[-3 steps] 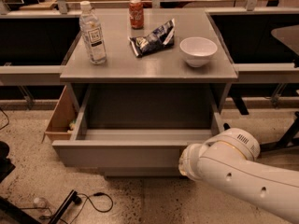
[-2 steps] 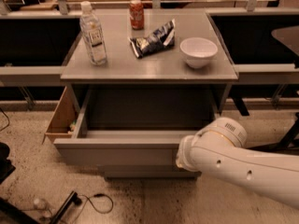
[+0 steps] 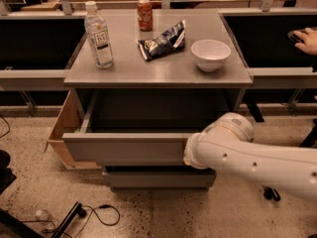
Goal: Close top drawer
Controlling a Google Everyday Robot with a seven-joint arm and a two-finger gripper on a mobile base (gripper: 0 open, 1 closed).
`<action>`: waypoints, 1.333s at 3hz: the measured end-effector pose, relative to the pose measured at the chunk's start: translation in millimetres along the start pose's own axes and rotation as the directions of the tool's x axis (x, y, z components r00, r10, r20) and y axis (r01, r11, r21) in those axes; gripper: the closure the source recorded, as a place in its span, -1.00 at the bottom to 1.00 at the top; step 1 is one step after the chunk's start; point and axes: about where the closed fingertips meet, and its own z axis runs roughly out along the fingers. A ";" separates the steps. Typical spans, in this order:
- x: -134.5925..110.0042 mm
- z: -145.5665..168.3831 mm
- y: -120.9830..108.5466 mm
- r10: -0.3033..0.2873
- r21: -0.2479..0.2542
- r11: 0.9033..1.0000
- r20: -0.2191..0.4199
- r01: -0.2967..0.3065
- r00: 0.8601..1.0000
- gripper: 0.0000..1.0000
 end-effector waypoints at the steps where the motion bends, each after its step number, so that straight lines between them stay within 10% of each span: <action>1: 0.2 21.9 -17.5 -0.024 -0.017 1.000 -0.011 0.024 1.000 1.00; 3: -3.6 50.8 -56.6 -0.049 -0.023 0.999 -0.012 0.048 0.999 1.00; 4: -4.8 61.2 -81.9 -0.047 -0.012 0.999 -0.017 0.046 0.999 0.69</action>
Offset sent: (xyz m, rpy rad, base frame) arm 0.2238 0.0219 -0.0173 -0.0446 -0.0111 0.0854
